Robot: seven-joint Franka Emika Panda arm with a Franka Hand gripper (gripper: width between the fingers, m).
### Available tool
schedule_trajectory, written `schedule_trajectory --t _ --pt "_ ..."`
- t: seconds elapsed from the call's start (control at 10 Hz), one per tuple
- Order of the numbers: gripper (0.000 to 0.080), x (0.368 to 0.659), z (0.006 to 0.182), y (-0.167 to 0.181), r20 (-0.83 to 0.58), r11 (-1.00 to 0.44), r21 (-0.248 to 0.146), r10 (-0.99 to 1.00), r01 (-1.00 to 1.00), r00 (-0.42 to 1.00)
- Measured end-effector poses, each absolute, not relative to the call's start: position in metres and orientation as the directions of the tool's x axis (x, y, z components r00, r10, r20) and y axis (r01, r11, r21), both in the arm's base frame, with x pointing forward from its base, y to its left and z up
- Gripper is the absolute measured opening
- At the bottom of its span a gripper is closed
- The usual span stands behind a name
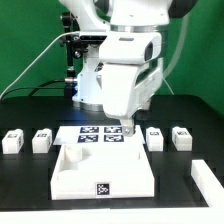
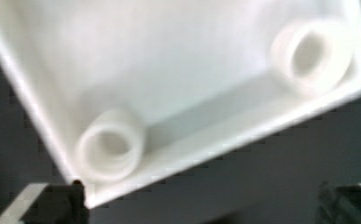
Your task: Assemble one leg
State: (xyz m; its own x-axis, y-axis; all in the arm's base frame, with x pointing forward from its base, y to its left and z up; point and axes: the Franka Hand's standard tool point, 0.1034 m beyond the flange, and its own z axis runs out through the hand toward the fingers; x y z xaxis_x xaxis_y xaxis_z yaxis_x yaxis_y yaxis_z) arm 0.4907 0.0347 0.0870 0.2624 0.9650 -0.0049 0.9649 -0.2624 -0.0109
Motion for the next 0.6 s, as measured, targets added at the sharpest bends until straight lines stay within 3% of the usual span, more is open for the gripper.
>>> schedule_trajectory --t 0.3,0.6 --pt "0.065 0.483 0.083 0.026 -0.008 -0.032 -0.008 0.999 0.999 0.032" --pt "0.065 0.469 0.072 0.017 -0.013 0.007 -0.019 1.0 1.0 -0.007"
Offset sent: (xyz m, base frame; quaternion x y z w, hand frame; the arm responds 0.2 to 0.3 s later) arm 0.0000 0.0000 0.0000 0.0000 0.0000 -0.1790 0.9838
